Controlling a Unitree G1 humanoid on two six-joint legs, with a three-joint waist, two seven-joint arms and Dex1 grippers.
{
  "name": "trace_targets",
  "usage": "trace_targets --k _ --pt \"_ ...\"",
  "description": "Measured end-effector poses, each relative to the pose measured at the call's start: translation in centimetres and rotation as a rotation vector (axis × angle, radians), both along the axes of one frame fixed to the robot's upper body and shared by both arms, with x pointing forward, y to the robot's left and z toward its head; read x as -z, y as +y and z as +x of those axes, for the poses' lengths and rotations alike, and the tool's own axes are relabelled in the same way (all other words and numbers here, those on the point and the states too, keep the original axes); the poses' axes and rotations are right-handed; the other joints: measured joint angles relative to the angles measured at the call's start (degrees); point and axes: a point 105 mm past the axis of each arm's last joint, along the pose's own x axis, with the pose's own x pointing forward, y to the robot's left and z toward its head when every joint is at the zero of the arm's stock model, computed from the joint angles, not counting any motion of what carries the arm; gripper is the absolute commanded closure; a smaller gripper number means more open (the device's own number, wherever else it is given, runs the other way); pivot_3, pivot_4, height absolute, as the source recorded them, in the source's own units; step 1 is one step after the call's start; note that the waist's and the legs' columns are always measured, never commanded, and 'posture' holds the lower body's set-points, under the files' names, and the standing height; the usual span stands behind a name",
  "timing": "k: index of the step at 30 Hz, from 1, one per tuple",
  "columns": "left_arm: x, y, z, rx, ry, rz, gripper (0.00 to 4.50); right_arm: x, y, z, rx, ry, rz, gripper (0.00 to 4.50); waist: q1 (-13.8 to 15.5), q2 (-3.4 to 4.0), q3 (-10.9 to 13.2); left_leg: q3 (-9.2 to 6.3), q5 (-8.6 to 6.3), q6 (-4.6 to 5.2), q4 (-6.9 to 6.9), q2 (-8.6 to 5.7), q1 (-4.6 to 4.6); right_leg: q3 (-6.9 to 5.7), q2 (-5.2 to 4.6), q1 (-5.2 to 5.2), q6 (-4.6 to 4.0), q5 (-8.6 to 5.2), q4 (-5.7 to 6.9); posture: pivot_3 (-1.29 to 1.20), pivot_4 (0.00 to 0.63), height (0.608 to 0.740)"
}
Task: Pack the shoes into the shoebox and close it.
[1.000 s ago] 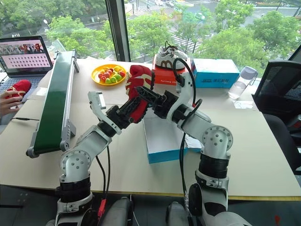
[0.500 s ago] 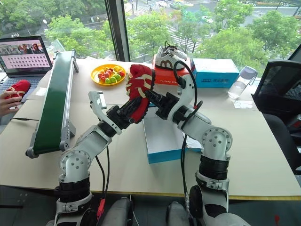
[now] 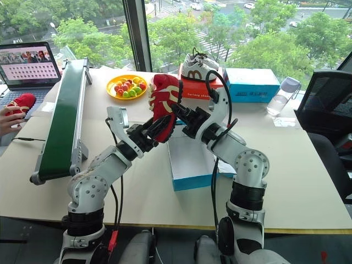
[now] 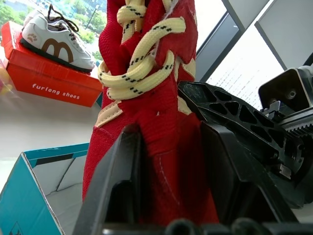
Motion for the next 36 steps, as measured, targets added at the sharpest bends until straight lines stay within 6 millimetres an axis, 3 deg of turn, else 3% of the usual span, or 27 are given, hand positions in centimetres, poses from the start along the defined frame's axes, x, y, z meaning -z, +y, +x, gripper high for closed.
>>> trace_targets --k 5,8,12,18,22,29,36 --pt "1.9 0.4 -1.5 0.046 0.037 0.066 2.77 -1.3 -5.0 1.8 0.151 -0.053 -0.198 4.30 -0.02 0.15 0.09 0.01 0.00 0.01 -0.06 0.02 -0.04 0.00 0.02 -0.08 -0.06 -0.03 -0.01 0.00 0.150 0.736" --pt "2.1 1.5 -2.2 0.060 0.017 0.112 2.77 -0.7 -6.9 2.2 0.150 -0.028 -0.297 4.30 -0.33 0.24 0.12 0.01 -0.01 0.01 -0.08 0.06 -0.03 0.03 0.05 -0.12 -0.12 -0.07 0.02 0.00 0.150 0.736" --pt "2.5 2.8 -3.4 0.114 -0.044 0.275 2.77 1.3 -7.3 1.7 0.014 0.056 -0.549 4.30 -0.86 0.47 0.18 0.06 -0.01 0.01 -0.08 0.05 -0.02 0.11 0.04 -0.17 -0.15 -0.10 0.02 0.00 0.150 0.736" --pt "3.2 3.7 -4.0 0.152 -0.052 0.345 2.77 1.9 -7.4 2.3 -0.075 0.102 -0.638 4.30 -0.75 0.47 0.17 0.05 -0.02 0.02 -0.06 0.06 -0.01 0.08 0.04 -0.12 -0.14 -0.11 -0.05 0.00 0.150 0.736" --pt "3.4 3.7 -4.1 0.150 -0.044 0.341 2.77 2.0 -7.5 2.9 -0.084 0.121 -0.653 4.30 -0.50 0.45 0.15 0.05 -0.02 0.01 -0.03 0.06 0.00 0.06 0.04 -0.08 -0.13 -0.10 -0.05 0.00 0.150 0.736" --pt "3.8 3.5 -4.3 0.131 -0.030 0.326 2.77 1.1 -6.0 4.1 -0.084 0.173 -0.598 4.30 -1.13 0.45 0.15 0.06 -0.02 0.02 -0.05 0.11 0.04 0.14 0.10 -0.13 -0.12 -0.08 0.03 0.00 0.150 0.736" --pt "3.9 3.4 -4.2 0.115 -0.028 0.319 2.77 0.7 -4.6 3.4 -0.116 0.238 -0.553 4.30 -0.80 0.46 0.16 0.09 -0.02 0.02 -0.06 0.10 -0.05 0.14 0.09 -0.20 -0.12 -0.08 0.04 0.00 0.150 0.736"
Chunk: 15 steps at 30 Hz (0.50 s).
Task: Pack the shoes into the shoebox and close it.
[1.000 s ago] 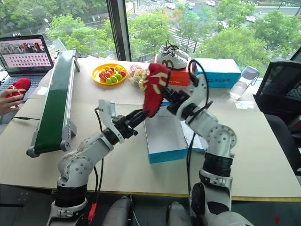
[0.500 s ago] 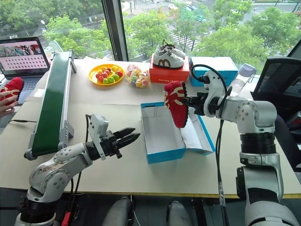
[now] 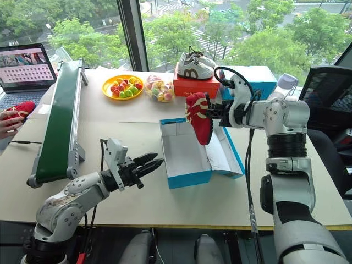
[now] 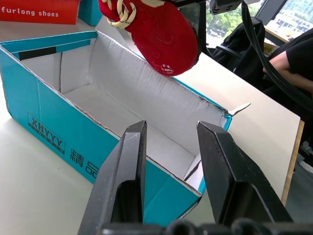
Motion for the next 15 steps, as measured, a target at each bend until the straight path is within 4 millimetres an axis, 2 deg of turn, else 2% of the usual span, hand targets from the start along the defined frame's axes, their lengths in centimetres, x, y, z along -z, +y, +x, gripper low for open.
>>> trace_targets --k 8,10,15 --pt "0.1 -0.3 0.0 -0.002 -0.003 -0.006 2.77 -0.8 1.5 -1.3 -0.040 0.032 0.021 4.30 0.02 0.01 0.00 -0.01 0.00 0.00 0.00 0.00 0.00 -0.01 0.00 -0.01 0.00 0.00 0.03 0.00 0.150 0.736" --pt "0.2 -0.3 0.0 -0.001 -0.003 -0.004 2.77 -0.4 2.6 -1.7 -0.066 0.053 0.028 4.30 -0.06 0.01 0.00 -0.01 0.00 0.00 0.01 0.00 0.00 0.00 0.00 -0.02 0.00 0.00 0.05 0.00 0.150 0.736" --pt "0.3 -0.4 -0.1 -0.001 0.000 -0.006 2.77 -0.1 3.4 -1.9 -0.070 0.075 0.049 4.30 -0.03 0.01 0.00 -0.01 0.00 0.00 0.02 0.00 0.00 -0.01 0.00 -0.02 0.00 0.00 0.09 0.00 0.150 0.736"
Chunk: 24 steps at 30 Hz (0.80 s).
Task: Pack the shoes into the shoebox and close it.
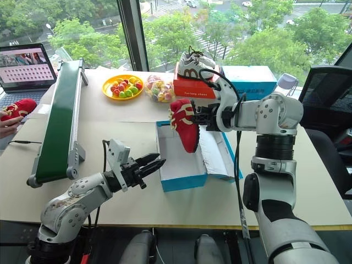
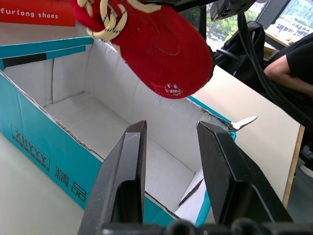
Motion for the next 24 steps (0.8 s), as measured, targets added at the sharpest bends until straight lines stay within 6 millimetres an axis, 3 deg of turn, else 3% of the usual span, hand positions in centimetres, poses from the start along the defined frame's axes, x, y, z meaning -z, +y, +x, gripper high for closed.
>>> trace_targets --k 5,10,16,20,22,24 --pt "0.1 0.0 0.0 -0.006 0.001 0.002 2.77 0.8 0.4 -0.1 0.004 -0.002 -0.020 4.30 0.20 0.00 0.00 0.00 0.00 0.00 0.01 -0.01 0.00 -0.02 -0.01 0.02 0.01 0.00 -0.02 0.00 0.150 0.736" --pt "0.0 0.0 0.1 -0.012 -0.001 -0.005 2.77 7.0 -1.0 0.5 0.072 0.076 -0.119 4.30 0.04 0.02 -0.01 0.00 0.00 0.00 0.04 -0.02 0.02 -0.03 -0.01 0.06 0.01 0.00 -0.03 0.00 0.150 0.736" --pt "-0.1 -0.1 0.2 -0.022 -0.007 -0.007 2.77 9.0 -0.6 1.8 0.099 0.051 -0.173 4.30 -0.30 0.07 -0.05 -0.01 0.00 0.00 0.01 0.01 0.17 0.01 0.05 0.12 0.00 -0.01 0.06 0.00 0.150 0.736" --pt "-0.2 0.0 0.2 -0.029 -0.011 -0.006 2.77 9.3 0.0 2.2 0.093 0.037 -0.175 4.30 -0.30 0.05 -0.06 -0.01 0.00 0.00 0.05 0.01 0.29 0.01 0.04 0.24 0.00 0.00 0.05 0.00 0.150 0.736" --pt "-0.3 0.0 0.2 -0.030 -0.013 -0.005 2.73 9.3 0.4 2.2 0.087 0.033 -0.175 3.34 -0.34 0.05 -0.06 -0.01 0.00 0.00 0.03 0.03 0.39 0.01 0.05 0.28 -0.01 0.00 0.06 0.00 0.150 0.736" --pt "-0.4 -0.1 0.2 -0.028 -0.019 -0.005 2.73 9.2 0.8 2.3 0.084 0.024 -0.162 2.75 -0.30 0.06 -0.05 -0.01 0.00 -0.01 0.01 0.03 0.40 0.02 0.05 0.25 -0.02 0.00 0.09 0.00 0.150 0.736"
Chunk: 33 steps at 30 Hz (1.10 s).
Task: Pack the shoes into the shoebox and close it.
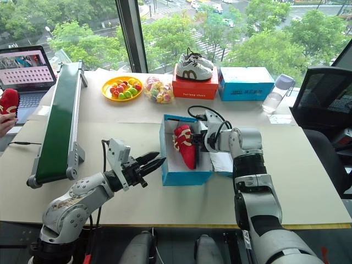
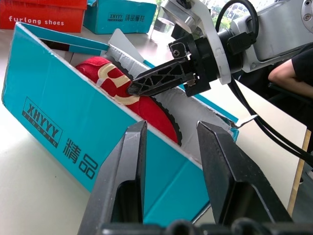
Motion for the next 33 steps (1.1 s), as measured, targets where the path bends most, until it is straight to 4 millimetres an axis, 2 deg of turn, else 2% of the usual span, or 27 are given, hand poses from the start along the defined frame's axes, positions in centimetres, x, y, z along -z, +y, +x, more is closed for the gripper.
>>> trace_targets --k 4,6,8,10,13,16,19,20,21,23,25,27,28,30,33 --pt "-0.1 0.1 0.0 -0.004 -0.003 0.000 2.73 -0.3 0.7 0.0 -0.008 -0.006 0.013 1.46 0.15 0.00 0.00 0.00 0.00 0.00 0.00 -0.01 -0.10 0.01 -0.01 -0.06 -0.01 0.00 -0.01 0.00 0.150 0.736" --pt "-0.1 0.4 0.1 -0.020 -0.006 0.001 2.73 -1.7 1.0 0.2 -0.017 -0.054 0.011 1.46 0.21 0.03 0.02 0.00 0.00 0.00 0.00 -0.02 -0.25 0.01 -0.01 -0.18 0.00 0.00 -0.01 0.00 0.150 0.736" --pt "-0.3 1.0 0.4 -0.052 -0.020 0.004 2.73 -4.5 1.4 0.4 -0.031 -0.159 0.005 1.46 0.21 0.04 0.03 0.00 0.00 0.00 0.00 -0.02 -0.39 0.02 0.00 -0.35 0.00 0.00 0.02 0.00 0.150 0.736" --pt "-0.8 2.3 1.0 -0.126 -0.052 0.000 2.73 -8.8 2.0 0.4 -0.048 -0.323 0.006 1.46 0.24 0.05 0.03 0.00 0.00 0.00 -0.03 -0.02 -0.44 0.02 0.00 -0.42 0.00 0.00 0.05 0.00 0.150 0.736" --pt "-1.0 4.6 2.2 -0.253 -0.078 0.014 2.73 -13.4 2.7 -0.4 -0.072 -0.505 0.022 1.46 0.26 0.04 0.03 0.00 0.00 0.00 -0.05 -0.02 -0.44 0.02 0.00 -0.42 0.00 -0.01 0.04 0.00 0.150 0.736" --pt "-1.3 8.6 3.9 -0.494 -0.119 0.031 2.73 -16.2 4.0 -2.4 -0.186 -0.631 0.097 1.46 0.28 0.04 0.03 0.00 0.00 0.00 -0.04 -0.01 -0.44 0.01 0.01 -0.41 0.00 0.00 0.04 0.00 0.150 0.736" --pt "-2.3 12.5 4.9 -0.733 -0.176 0.062 2.73 -18.2 5.8 -6.1 -0.399 -0.729 0.261 1.46 0.41 0.03 0.02 -0.02 0.00 0.00 -0.04 -0.02 -0.44 -0.02 -0.01 -0.33 0.01 0.00 -0.01 0.00 0.150 0.736" --pt "-2.4 13.4 5.2 -0.802 -0.178 0.068 2.73 -17.7 5.8 -8.0 -0.505 -0.758 0.308 1.46 0.88 -0.12 -0.07 -0.07 0.00 0.00 -0.06 -0.03 -0.40 -0.13 -0.02 -0.18 0.04 -0.02 -0.11 0.00 0.150 0.736" --pt "-2.1 15.1 5.2 -0.889 -0.164 0.082 2.73 -16.3 5.8 -9.9 -0.611 -0.748 0.341 1.20 1.06 -0.26 -0.15 -0.15 -0.07 0.01 -0.02 -0.01 -0.31 -0.20 -0.01 0.00 0.07 -0.04 -0.22 0.00 0.150 0.736" --pt "-1.1 18.4 4.9 -1.039 -0.114 0.115 2.23 -12.3 5.5 -12.3 -0.755 -0.664 0.331 0.79 1.09 -0.29 -0.17 -0.11 -0.10 -0.03 0.03 -0.07 -0.34 -0.15 -0.09 -0.01 0.08 -0.03 -0.25 0.00 0.150 0.736" --pt "0.0 21.1 4.4 -1.135 -0.052 0.150 1.63 -8.1 5.2 -12.8 -0.787 -0.565 0.296 0.09 0.94 -0.29 -0.16 -0.09 -0.09 -0.06 0.08 -0.08 -0.33 -0.11 -0.09 -0.08 0.09 0.01 -0.21 0.00 0.150 0.736" --pt "0.5 22.1 4.2 -1.161 -0.019 0.155 0.92 -5.8 5.2 -12.7 -0.805 -0.550 0.227 0.00 0.80 -0.28 -0.16 -0.09 -0.32 -0.49 0.06 -0.04 -0.26 -0.12 -0.07 -0.14 0.10 0.06 -0.17 0.00 0.150 0.736" --pt "0.8 22.4 4.2 -1.167 -0.004 0.157 0.50 -4.9 5.3 -12.6 -0.817 -0.572 0.188 0.00 0.71 -0.28 -0.16 -0.10 -0.34 -0.54 0.05 -0.02 -0.20 -0.12 -0.04 -0.14 0.13 0.05 -0.17 0.00 0.150 0.736" --pt "1.0 22.9 4.1 -1.171 0.007 0.165 0.02 -3.8 5.5 -12.3 -0.820 -0.606 0.154 0.00 0.58 -0.29 -0.16 -0.12 -0.33 -0.56 0.02 0.00 -0.09 -0.15 -0.02 -0.09 0.16 0.02 -0.17 0.00 0.150 0.736" --pt "0.7 23.4 4.2 -1.172 0.003 0.170 0.02 -3.5 5.9 -12.1 -0.824 -0.642 0.151 0.00 0.44 -0.29 -0.16 -0.11 -0.31 -0.60 0.02 0.01 -0.08 -0.14 -0.02 -0.08 0.16 0.08 -0.16 0.00 0.150 0.736"
